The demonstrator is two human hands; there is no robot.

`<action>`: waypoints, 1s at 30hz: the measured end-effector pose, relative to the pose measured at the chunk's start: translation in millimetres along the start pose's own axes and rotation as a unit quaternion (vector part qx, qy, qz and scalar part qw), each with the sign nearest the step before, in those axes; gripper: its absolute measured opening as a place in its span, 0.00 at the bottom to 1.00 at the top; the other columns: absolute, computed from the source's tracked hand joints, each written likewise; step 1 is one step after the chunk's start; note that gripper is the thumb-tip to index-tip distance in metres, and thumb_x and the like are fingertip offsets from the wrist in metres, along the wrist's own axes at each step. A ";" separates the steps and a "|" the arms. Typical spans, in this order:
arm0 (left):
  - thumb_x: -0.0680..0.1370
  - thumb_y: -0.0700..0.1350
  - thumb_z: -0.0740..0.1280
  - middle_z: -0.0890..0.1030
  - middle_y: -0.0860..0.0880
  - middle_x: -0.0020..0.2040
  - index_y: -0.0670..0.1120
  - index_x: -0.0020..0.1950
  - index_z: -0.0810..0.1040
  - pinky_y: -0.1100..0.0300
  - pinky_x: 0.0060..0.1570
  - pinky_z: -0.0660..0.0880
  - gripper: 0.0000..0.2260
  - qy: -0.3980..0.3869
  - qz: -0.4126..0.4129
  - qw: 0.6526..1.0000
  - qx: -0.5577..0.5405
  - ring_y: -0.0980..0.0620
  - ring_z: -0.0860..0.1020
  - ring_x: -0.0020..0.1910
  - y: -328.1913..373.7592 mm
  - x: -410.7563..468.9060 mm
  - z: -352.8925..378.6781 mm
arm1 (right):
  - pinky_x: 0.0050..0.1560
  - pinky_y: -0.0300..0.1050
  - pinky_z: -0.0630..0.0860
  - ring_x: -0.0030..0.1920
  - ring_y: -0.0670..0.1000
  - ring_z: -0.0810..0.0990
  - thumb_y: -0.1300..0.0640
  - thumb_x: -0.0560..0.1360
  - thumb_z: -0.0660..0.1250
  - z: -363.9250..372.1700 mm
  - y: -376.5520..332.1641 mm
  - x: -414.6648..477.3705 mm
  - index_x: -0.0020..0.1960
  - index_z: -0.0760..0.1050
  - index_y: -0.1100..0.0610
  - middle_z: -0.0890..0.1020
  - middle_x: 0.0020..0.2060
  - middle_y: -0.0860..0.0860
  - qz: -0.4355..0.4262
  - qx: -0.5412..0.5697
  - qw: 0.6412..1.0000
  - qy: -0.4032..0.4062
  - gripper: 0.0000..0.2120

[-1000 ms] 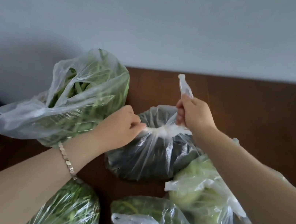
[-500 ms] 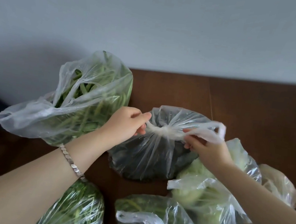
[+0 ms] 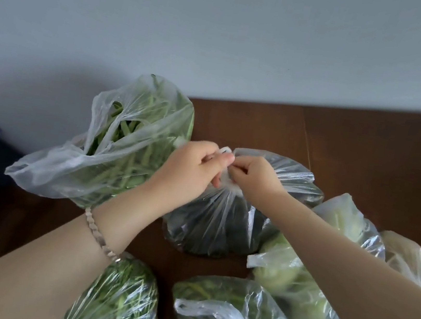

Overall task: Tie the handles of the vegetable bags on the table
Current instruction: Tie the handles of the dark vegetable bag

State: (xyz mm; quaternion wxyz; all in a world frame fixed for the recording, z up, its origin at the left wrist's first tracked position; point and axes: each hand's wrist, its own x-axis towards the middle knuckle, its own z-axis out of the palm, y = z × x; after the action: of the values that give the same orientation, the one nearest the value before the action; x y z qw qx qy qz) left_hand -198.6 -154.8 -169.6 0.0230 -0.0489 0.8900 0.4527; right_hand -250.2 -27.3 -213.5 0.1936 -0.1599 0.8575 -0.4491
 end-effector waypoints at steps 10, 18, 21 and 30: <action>0.75 0.51 0.68 0.79 0.45 0.42 0.49 0.61 0.65 0.47 0.48 0.78 0.19 0.083 -0.032 0.996 -0.001 0.48 0.80 0.44 7.4 36.0 20.6 | 0.30 0.37 0.62 0.26 0.46 0.64 0.52 0.79 0.57 -9.1 -7.5 -12.2 0.32 0.69 0.57 0.67 0.26 0.49 0.073 0.097 0.992 -0.027 0.19; 0.79 0.53 0.57 0.68 0.51 0.33 0.41 0.40 0.75 0.60 0.36 0.62 0.18 -0.028 0.051 0.969 0.239 0.48 0.72 0.36 -23.2 19.3 27.2 | 0.31 0.33 0.67 0.31 0.42 0.73 0.53 0.78 0.61 -5.5 1.4 -10.0 0.42 0.79 0.53 0.77 0.31 0.47 0.125 0.182 0.972 0.081 0.11; 0.78 0.49 0.63 0.75 0.46 0.34 0.38 0.43 0.82 0.55 0.38 0.68 0.16 -0.024 0.069 0.979 0.188 0.46 0.74 0.36 -35.1 19.5 17.9 | 0.24 0.28 0.65 0.25 0.38 0.73 0.54 0.77 0.62 -2.1 3.1 -10.1 0.43 0.79 0.55 0.76 0.30 0.46 0.108 0.164 0.973 0.121 0.09; 0.79 0.40 0.57 0.78 0.49 0.50 0.49 0.62 0.77 0.57 0.44 0.71 0.14 -0.064 0.050 0.970 0.227 0.48 0.76 0.49 -26.5 23.3 21.9 | 0.28 0.28 0.67 0.31 0.43 0.72 0.55 0.77 0.62 -0.3 7.0 -10.1 0.44 0.80 0.55 0.76 0.30 0.46 0.077 0.120 0.979 0.143 0.09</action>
State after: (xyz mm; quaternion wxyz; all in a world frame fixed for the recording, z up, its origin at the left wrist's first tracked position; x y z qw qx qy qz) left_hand -219.0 -154.2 -205.8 0.0680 0.0315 0.9675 0.2416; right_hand -242.2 -18.7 -217.4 0.1208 -0.0036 0.8258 -0.5508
